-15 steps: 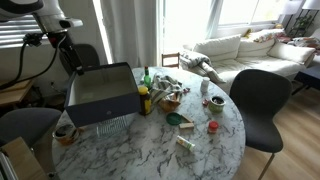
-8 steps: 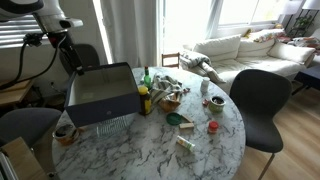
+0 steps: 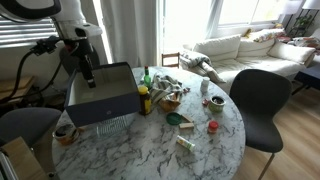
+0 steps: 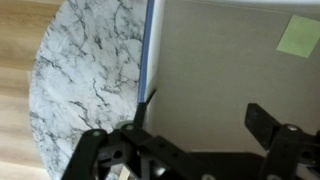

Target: Move the shoe box to the right then put the container and cup inside

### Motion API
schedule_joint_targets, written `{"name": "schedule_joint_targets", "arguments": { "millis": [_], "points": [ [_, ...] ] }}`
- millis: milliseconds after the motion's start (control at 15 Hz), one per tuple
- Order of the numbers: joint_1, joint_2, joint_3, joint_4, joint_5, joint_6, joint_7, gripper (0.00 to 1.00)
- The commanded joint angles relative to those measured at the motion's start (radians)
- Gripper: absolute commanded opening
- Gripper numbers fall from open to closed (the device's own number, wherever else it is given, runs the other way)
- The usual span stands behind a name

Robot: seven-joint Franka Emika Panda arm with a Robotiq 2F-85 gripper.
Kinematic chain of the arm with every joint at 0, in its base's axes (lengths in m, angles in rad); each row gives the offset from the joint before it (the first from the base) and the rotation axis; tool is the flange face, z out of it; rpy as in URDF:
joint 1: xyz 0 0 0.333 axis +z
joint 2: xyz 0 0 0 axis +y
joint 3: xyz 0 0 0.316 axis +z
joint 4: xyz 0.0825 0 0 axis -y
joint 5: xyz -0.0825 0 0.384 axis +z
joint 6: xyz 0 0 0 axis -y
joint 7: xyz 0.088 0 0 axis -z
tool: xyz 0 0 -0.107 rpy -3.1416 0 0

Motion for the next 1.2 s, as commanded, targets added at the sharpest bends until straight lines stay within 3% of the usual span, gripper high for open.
{"name": "schedule_joint_targets", "arguments": {
  "millis": [0,400,533,867,1133],
  "points": [
    [-0.037,-0.019,-0.042,-0.027,-0.011,-0.011,0.002,1.0],
    [-0.054,0.025,-0.106,-0.093,0.018,0.141,-0.055,0.97],
    [-0.057,0.04,-0.12,-0.114,0.035,0.202,-0.058,0.73],
    [-0.064,0.075,-0.138,-0.147,0.068,0.297,-0.058,0.38],
    [-0.073,0.072,-0.155,-0.149,0.087,0.289,-0.078,0.06]
  ]
}}
